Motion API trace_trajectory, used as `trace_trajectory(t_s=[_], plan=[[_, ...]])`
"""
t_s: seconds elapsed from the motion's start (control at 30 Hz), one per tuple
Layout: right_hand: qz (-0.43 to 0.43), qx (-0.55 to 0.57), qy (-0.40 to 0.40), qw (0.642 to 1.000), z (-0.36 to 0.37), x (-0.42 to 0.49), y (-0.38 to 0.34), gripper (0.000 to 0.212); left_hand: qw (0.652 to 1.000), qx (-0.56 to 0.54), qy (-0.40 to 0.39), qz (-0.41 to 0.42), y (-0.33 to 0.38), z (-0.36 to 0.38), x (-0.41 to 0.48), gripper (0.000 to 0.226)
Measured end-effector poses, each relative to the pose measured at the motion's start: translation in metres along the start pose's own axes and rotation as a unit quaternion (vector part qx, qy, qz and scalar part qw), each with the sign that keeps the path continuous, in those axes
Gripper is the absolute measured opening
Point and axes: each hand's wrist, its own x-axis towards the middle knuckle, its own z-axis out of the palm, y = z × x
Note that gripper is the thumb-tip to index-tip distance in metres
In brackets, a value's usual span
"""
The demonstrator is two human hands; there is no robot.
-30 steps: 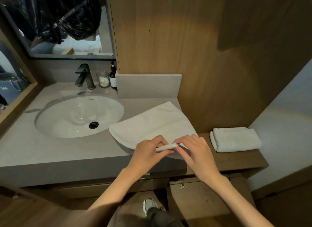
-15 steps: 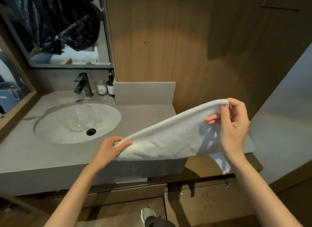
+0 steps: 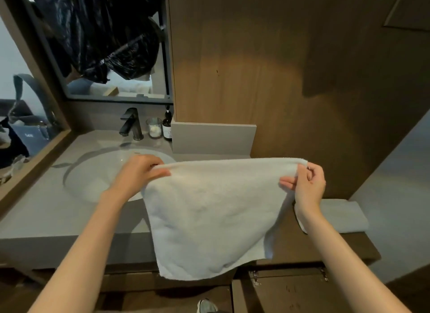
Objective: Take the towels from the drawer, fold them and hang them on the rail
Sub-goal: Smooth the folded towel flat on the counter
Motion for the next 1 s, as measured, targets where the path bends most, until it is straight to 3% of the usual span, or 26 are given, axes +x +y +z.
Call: trace_trajectory(t_s=[0.1,0.3,0.47,0.7,0.8,0.9,1.0], plan=[[0.058,-0.001,-0.003,0.998,0.005,0.022,0.029,0.007,0.999,0.042,-0.020,0.026,-0.024,0.018,0.010,0.046],[0.080,-0.040,-0.047,0.995,0.029,0.062,0.067,0.005,0.993,0.115,0.041,-0.010,-0.056,0.052,0.044,0.017],[0.112,-0.051,-0.052,0.991,0.054,0.104,0.095,0.015,0.982,0.181,0.054,-0.027,-0.073,0.064,0.090,0.014],[0.148,-0.089,-0.075,0.982,0.087,0.162,0.132,0.009,0.964,0.258,0.026,-0.049,-0.092,0.088,0.148,0.024],[0.169,-0.092,-0.079,0.978,0.100,0.183,0.146,0.006,0.964,0.262,0.024,-0.044,-0.099,0.098,0.163,0.021],[0.176,-0.096,-0.090,0.976,0.112,0.198,0.156,0.004,0.973,0.201,0.027,-0.106,-0.104,0.105,0.172,0.027],[0.184,-0.087,-0.089,0.975,0.124,0.211,0.162,0.017,0.975,0.183,0.036,-0.120,-0.105,0.109,0.181,0.019]])
